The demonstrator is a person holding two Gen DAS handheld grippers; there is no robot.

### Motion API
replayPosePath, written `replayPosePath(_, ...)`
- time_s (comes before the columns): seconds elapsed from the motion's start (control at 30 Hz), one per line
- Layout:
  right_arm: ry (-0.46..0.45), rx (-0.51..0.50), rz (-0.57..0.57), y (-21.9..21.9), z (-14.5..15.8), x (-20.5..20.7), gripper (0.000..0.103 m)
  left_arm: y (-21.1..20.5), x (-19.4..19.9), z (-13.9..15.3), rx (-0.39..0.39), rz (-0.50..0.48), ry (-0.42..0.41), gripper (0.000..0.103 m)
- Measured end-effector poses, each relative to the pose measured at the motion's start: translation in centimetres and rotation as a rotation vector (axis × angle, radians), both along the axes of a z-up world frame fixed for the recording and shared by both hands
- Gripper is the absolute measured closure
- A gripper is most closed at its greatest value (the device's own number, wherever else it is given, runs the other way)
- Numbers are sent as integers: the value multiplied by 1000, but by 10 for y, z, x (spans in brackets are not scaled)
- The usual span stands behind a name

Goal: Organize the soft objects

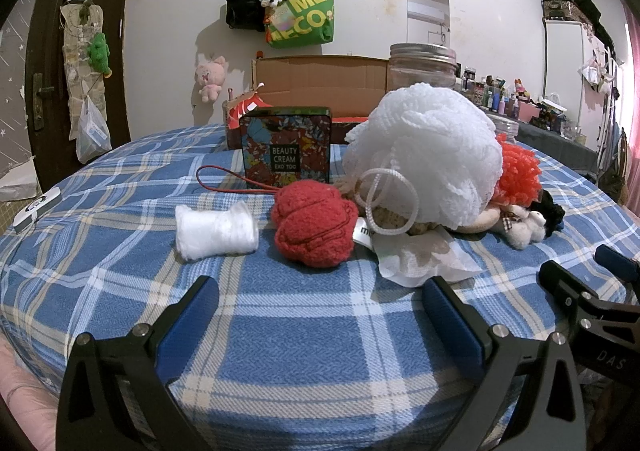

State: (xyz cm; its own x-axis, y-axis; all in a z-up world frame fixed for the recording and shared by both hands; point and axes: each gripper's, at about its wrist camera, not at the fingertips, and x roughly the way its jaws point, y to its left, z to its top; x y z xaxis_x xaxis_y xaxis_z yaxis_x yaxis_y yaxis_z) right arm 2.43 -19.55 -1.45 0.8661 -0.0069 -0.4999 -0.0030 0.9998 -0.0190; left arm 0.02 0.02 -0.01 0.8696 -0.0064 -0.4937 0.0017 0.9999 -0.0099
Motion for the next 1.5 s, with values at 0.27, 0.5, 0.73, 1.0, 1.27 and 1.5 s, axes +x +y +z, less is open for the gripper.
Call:
replayPosePath(0.27, 24, 25, 18, -4, 7, 9, 0, 8, 2, 6, -33, -22, -16, 0)
replayPosePath(0.5, -42, 42, 29, -13, 32, 5, 0, 3, 1, 35, -33, -89, -67, 0)
replayPosePath(0.73, -69, 103, 149, -26, 65, 27, 0, 1, 14, 63, -100, -195, -70, 0)
replayPosePath(1.0, 92, 267, 430, -41, 72, 85, 0, -12, 50, 82, -135, -335, 11, 0)
replayPosePath(1.27, 221, 314, 567, -29, 56, 115, 28, -24, 76, 68, -147, -395, 128, 26)
replayPosePath(1.5, 236, 354, 597, -30, 47, 114, 69, -29, 70, 64, -128, -453, 129, 55)
